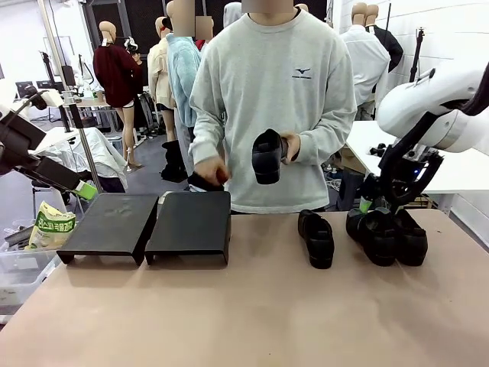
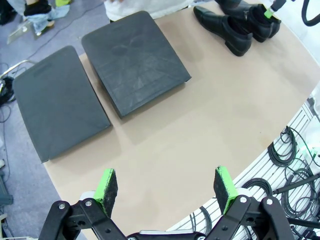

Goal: Organize the shoes by placing them on the stand.
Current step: Pick up one Shoe and place it in the middle of the table.

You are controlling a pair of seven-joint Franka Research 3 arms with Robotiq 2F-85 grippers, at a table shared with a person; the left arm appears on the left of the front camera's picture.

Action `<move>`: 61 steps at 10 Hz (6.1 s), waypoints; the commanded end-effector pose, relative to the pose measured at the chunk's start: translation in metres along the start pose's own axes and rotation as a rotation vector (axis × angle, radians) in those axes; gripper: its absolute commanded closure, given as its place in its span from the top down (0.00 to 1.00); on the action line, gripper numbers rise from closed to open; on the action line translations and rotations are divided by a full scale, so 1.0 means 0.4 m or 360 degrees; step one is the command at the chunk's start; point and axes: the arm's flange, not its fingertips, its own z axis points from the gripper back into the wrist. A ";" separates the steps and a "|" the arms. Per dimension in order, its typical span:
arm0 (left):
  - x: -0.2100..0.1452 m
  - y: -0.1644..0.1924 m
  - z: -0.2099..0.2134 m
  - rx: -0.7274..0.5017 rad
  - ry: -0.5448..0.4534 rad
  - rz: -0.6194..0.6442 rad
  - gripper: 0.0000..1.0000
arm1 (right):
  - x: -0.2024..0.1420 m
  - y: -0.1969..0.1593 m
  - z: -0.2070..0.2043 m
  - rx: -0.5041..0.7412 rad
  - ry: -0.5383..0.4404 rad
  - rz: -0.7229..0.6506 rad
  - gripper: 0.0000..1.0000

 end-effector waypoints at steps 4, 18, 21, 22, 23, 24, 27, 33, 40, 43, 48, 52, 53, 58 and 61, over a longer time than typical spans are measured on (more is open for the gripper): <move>-0.004 0.007 0.002 0.0005 0.0013 -0.0011 1.00 | 0.070 0.054 -0.104 -0.0202 0.0096 -0.0057 1.00; -0.004 0.007 0.002 0.0005 0.0013 -0.0011 1.00 | 0.108 0.046 -0.235 -0.0361 0.0168 -0.0151 0.00; -0.004 0.007 0.002 0.0005 0.0013 -0.0011 1.00 | 0.109 0.043 -0.232 -0.0361 0.0163 -0.0178 0.00; -0.004 0.007 0.002 0.0005 0.0013 -0.0011 1.00 | 0.101 0.044 -0.224 -0.0347 0.0155 -0.0187 0.00; -0.004 0.007 0.002 0.0005 0.0013 -0.0011 1.00 | 0.081 0.043 -0.173 -0.0130 0.0209 -0.0068 0.00; -0.004 0.007 0.002 0.0005 0.0013 -0.0011 1.00 | 0.090 0.042 -0.223 -0.0299 0.0176 -0.0153 0.00; -0.004 0.007 0.002 0.0005 0.0013 -0.0011 1.00 | 0.086 0.040 -0.215 -0.0257 0.0187 -0.0130 0.00; -0.004 0.007 0.002 0.0005 0.0013 -0.0011 1.00 | -0.235 0.297 -0.039 -0.0595 -0.0102 -0.0594 0.00; -0.004 0.007 0.002 0.0005 0.0013 -0.0011 1.00 | -0.468 0.630 -0.074 -0.0633 -0.0304 -0.0126 0.00; -0.004 0.007 0.002 0.0005 0.0013 -0.0011 1.00 | -0.482 0.673 -0.072 -0.0615 -0.0311 0.0006 0.00; -0.004 0.007 0.002 0.0005 0.0013 -0.0011 1.00 | -0.518 0.728 -0.053 -0.0652 -0.0332 -0.0105 0.00; -0.004 0.007 0.002 0.0005 0.0013 -0.0011 1.00 | -0.576 0.852 -0.079 -0.0418 -0.0109 -0.0192 0.00; -0.004 0.007 0.002 0.0005 0.0013 -0.0011 1.00 | -0.537 0.869 -0.110 -0.0358 0.0008 -0.0192 0.00; -0.004 0.007 0.002 0.0005 0.0013 -0.0011 1.00 | -0.384 0.900 -0.261 -0.0363 0.0107 -0.0293 0.00; -0.004 0.007 0.002 0.0005 0.0013 -0.0011 1.00 | -0.375 0.941 -0.333 -0.0422 0.0191 -0.0172 0.00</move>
